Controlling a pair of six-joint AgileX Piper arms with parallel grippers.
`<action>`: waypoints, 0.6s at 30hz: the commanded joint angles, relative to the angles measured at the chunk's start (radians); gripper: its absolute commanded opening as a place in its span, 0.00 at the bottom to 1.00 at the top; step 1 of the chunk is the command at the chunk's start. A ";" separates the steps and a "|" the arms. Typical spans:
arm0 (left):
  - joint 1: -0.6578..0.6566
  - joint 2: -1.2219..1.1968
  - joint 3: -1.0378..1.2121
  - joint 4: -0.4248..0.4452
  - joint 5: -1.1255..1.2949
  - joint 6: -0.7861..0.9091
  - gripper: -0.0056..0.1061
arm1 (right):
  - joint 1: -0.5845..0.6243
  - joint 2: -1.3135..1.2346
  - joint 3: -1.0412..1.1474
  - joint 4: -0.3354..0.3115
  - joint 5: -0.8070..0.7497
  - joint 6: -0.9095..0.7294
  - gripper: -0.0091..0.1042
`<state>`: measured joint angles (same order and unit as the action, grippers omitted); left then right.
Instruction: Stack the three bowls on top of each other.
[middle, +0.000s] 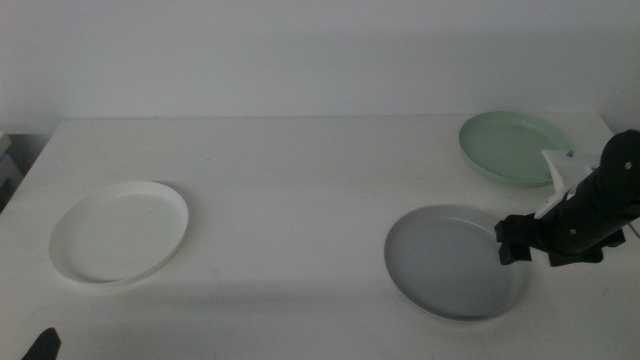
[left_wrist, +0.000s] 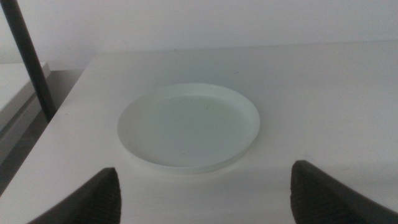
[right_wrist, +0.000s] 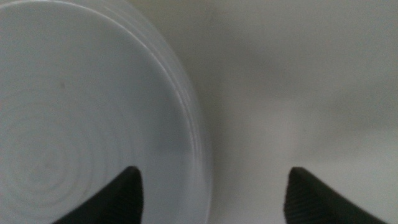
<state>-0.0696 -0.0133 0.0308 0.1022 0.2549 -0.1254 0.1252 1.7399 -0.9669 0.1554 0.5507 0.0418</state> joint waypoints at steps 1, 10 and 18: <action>0.000 -0.013 -0.005 -0.008 -0.079 -0.010 0.97 | 0.008 -0.016 -0.030 0.000 -0.053 -0.003 0.53; 0.000 -0.013 -0.005 -0.008 -0.079 -0.010 0.97 | 0.013 0.029 -0.030 0.014 -0.044 -0.003 0.18; 0.000 -0.013 -0.005 -0.008 -0.079 -0.010 0.97 | 0.027 -0.074 -0.032 0.051 -0.020 -0.002 0.07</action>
<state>-0.0696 -0.0133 0.0308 0.1022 0.2549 -0.1254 0.1429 1.7504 -0.9729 0.1958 0.5396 0.0446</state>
